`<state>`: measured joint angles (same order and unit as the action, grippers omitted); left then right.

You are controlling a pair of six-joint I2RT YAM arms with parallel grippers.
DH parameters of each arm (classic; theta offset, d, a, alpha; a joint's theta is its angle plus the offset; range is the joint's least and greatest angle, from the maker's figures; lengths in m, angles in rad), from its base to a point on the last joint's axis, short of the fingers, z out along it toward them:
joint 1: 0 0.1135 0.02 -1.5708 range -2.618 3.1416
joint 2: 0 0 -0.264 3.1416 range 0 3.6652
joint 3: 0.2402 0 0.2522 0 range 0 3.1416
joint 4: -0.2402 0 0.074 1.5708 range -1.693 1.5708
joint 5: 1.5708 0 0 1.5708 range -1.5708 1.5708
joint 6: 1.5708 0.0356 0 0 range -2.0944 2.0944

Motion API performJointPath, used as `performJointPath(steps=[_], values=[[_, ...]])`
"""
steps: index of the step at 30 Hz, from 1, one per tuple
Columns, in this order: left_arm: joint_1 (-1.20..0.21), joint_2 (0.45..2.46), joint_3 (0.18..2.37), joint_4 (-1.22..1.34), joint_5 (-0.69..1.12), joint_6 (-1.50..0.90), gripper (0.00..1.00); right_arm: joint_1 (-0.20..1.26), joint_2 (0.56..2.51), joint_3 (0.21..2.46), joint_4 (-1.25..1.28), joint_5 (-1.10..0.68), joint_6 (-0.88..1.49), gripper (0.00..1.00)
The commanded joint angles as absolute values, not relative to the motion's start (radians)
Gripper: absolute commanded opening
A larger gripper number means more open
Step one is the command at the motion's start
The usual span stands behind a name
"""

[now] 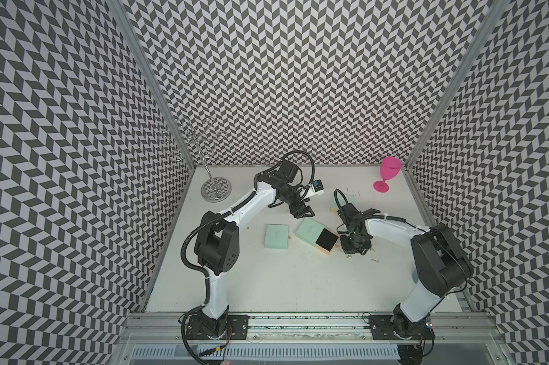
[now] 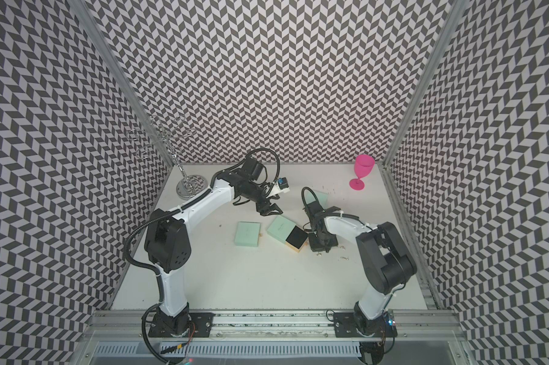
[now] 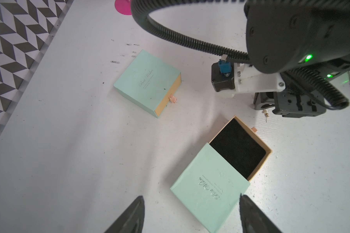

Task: Place the earrings into the drawer-style jewelry box
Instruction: Pick up the earring from the center of the board, then insert the earring into the inner lining.

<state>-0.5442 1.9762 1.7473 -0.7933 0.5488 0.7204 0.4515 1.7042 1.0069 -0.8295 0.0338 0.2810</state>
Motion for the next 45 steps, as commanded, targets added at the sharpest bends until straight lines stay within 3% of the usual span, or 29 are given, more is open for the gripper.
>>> performJointPath(steps=[1, 22, 45], values=[[-0.542, 1.937, 1.741, -0.781, 0.579, 0.726, 0.75, 0.459, 1.714, 1.0, -0.834, 0.035, 0.299, 0.09], [-0.543, 1.946, 1.734, -0.768, 0.578, 0.729, 0.75, 0.459, 1.67, 1.266, -1.016, 0.057, 0.28, 0.08], [-0.51, 1.973, 1.761, -0.764, 0.636, 0.703, 0.74, 0.523, 1.788, 1.445, -0.984, -0.12, 0.247, 0.08]])
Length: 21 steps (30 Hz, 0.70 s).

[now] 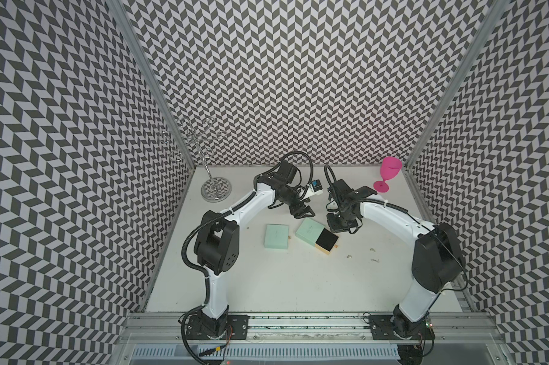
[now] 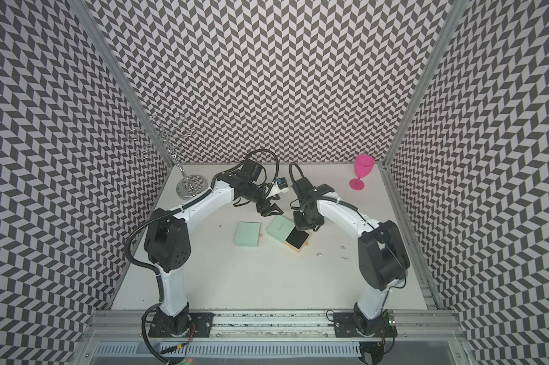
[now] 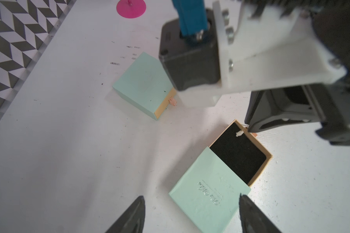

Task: Place the earrings into the drawer-style jewelry box
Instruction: Insert the earring into the inner lining.

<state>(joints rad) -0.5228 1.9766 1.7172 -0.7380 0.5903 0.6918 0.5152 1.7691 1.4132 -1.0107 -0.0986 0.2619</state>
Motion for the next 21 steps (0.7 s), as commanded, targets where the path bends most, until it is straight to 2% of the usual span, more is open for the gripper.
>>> performJointPath(steps=[1, 21], values=[[-0.505, 1.973, 1.762, -0.778, 0.641, 0.711, 0.74, 0.525, 1.796, 1.446, -0.98, -0.124, 0.244, 0.08], [-0.465, 1.97, 1.698, -0.799, 0.659, 0.712, 0.72, 0.535, 1.874, 1.451, -0.945, -0.154, 0.222, 0.08]])
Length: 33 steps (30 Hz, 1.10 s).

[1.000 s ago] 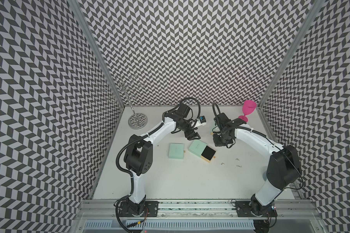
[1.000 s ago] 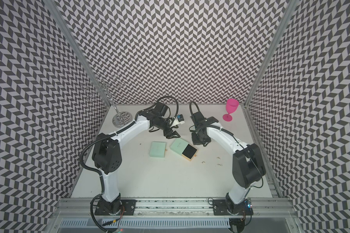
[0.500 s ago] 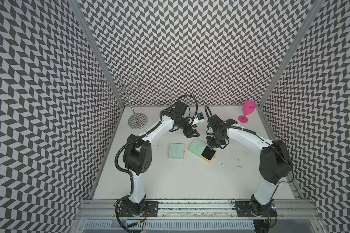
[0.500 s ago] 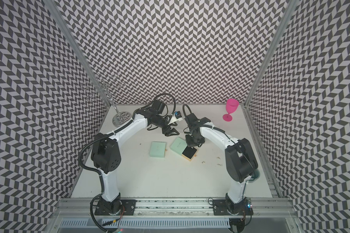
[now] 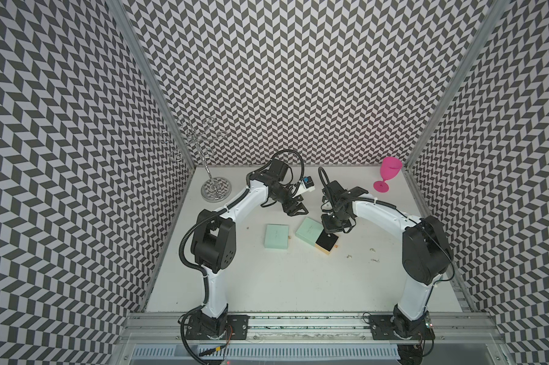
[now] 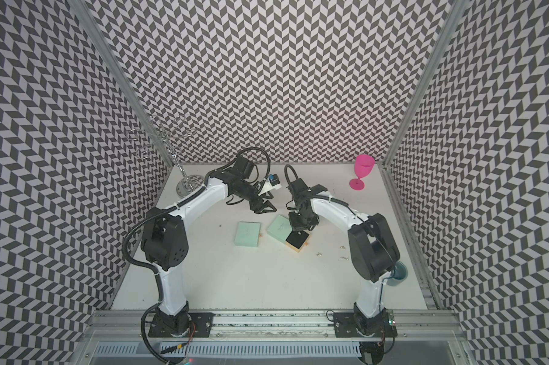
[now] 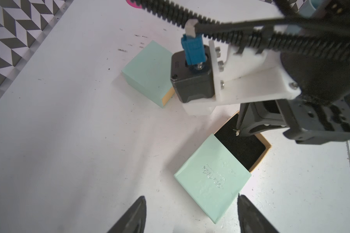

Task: Place the earrings into the drawer-style jewelry box
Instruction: Insert the earring into the inner lining.

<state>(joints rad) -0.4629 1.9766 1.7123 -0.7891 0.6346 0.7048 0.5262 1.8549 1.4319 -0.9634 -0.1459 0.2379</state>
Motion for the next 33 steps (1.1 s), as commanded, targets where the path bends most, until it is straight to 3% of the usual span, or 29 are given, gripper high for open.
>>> performJointPath(steps=[1, 15, 26, 33], values=[[-0.465, 1.97, 1.696, -0.799, 0.657, 0.713, 0.72, 0.534, 1.875, 1.45, -0.943, -0.152, 0.222, 0.08], [-0.463, 1.968, 1.678, -0.788, 0.653, 0.713, 0.72, 0.534, 1.888, 1.407, -0.92, -0.137, 0.217, 0.08], [-0.459, 1.97, 1.677, -0.787, 0.663, 0.721, 0.73, 0.534, 1.878, 1.401, -0.93, -0.13, 0.218, 0.15], [-0.463, 1.971, 1.67, -0.797, 0.67, 0.74, 0.73, 0.534, 1.853, 1.393, -0.934, -0.11, 0.22, 0.1]])
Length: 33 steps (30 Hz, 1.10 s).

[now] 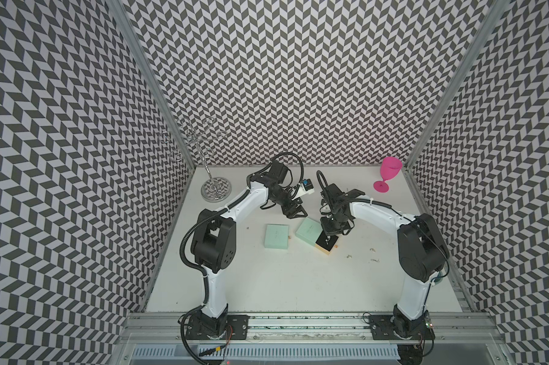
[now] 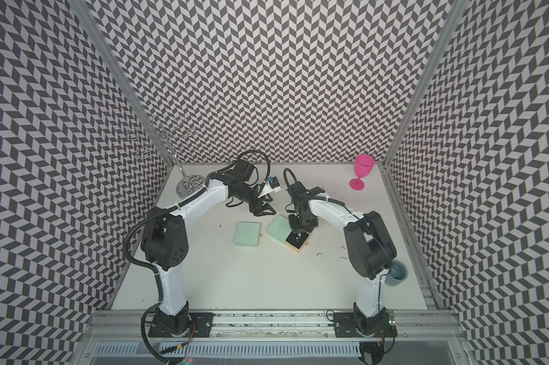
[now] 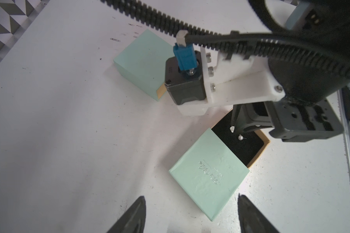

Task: Place the earrings into the drawer-style jewelry box
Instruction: Insert the earring into the inner lining.

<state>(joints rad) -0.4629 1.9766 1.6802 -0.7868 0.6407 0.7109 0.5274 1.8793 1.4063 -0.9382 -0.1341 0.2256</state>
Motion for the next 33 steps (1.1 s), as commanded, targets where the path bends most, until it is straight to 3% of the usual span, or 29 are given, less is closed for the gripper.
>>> performJointPath(steps=[1, 33], values=[[-0.465, 1.971, 1.668, -0.801, 0.672, 0.745, 0.73, 0.534, 1.857, 1.391, -0.934, -0.109, 0.218, 0.08], [-0.492, 1.977, 1.547, -0.807, 0.689, 0.79, 0.7, 0.534, 1.934, 1.351, -0.862, -0.109, 0.212, 0.04]])
